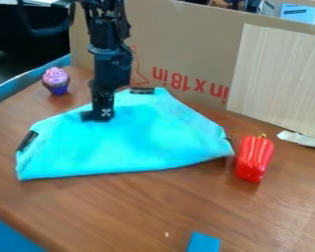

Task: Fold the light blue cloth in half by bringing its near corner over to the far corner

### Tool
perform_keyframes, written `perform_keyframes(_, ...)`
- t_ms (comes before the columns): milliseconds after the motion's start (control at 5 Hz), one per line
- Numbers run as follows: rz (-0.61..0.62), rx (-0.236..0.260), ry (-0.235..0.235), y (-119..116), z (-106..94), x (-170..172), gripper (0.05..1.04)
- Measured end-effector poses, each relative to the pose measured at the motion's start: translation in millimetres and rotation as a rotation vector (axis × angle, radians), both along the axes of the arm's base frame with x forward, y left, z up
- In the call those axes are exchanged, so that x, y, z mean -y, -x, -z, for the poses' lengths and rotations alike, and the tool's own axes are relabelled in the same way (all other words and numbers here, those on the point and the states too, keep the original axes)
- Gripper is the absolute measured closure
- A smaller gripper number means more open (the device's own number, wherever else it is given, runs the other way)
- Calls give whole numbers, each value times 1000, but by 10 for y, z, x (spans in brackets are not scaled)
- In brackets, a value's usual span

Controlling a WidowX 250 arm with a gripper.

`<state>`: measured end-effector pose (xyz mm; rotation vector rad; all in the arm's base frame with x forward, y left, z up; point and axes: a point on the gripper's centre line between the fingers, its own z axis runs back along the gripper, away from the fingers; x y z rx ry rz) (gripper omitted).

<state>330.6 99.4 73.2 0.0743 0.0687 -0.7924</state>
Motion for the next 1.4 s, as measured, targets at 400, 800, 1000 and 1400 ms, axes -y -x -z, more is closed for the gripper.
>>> perform_keyframes(400, -14, 57, 6, -370, 1, -241, 1006)
perform_keyframes(800, -46, 2, -6, -759, 218, -473, 1006)
perform_keyframes(1000, -29, 66, -35, -894, 283, -531, 1006)
perform_keyframes(1400, 67, 347, -48, -1067, 261, -553, 1009)
